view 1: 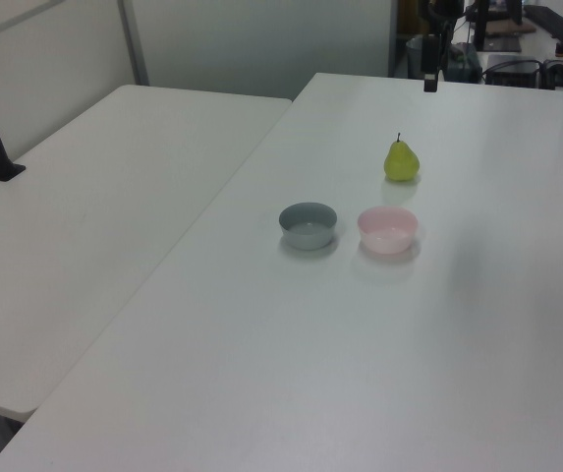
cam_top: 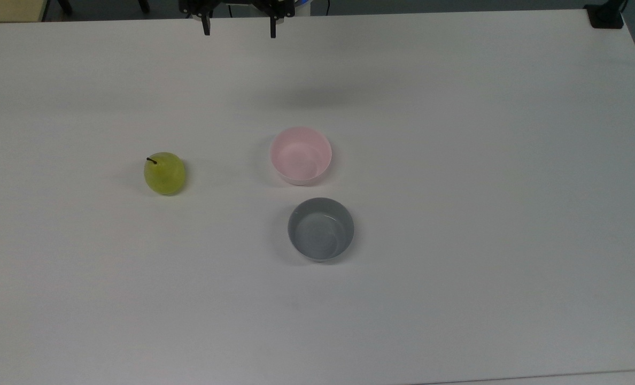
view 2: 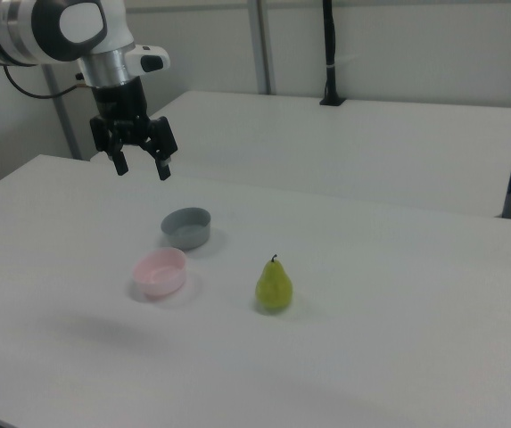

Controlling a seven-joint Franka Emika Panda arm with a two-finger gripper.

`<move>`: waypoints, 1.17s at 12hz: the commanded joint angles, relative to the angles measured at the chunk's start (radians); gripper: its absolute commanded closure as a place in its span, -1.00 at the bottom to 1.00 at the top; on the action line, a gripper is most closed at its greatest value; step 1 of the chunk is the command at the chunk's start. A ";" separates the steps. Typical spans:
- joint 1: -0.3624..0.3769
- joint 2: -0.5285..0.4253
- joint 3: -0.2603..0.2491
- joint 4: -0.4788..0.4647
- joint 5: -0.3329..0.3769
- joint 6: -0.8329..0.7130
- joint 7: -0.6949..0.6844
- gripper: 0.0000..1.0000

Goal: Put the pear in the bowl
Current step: 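Move the open gripper toward the yellow-green pear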

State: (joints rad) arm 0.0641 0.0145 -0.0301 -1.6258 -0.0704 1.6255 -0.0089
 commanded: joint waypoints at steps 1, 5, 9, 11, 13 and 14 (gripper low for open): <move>0.000 -0.005 -0.007 -0.003 -0.019 -0.012 -0.003 -1.00; -0.009 -0.005 -0.011 -0.003 -0.017 -0.010 -0.014 -1.00; -0.067 0.036 -0.011 -0.003 -0.019 0.059 -0.051 -1.00; -0.107 0.067 -0.011 -0.003 -0.019 0.102 -0.123 -1.00; -0.141 0.097 -0.011 -0.005 -0.020 0.128 -0.176 -1.00; -0.161 0.122 -0.011 -0.006 -0.020 0.154 -0.209 -1.00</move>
State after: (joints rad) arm -0.0656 0.1017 -0.0396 -1.6265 -0.0764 1.7270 -0.1436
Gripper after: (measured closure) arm 0.000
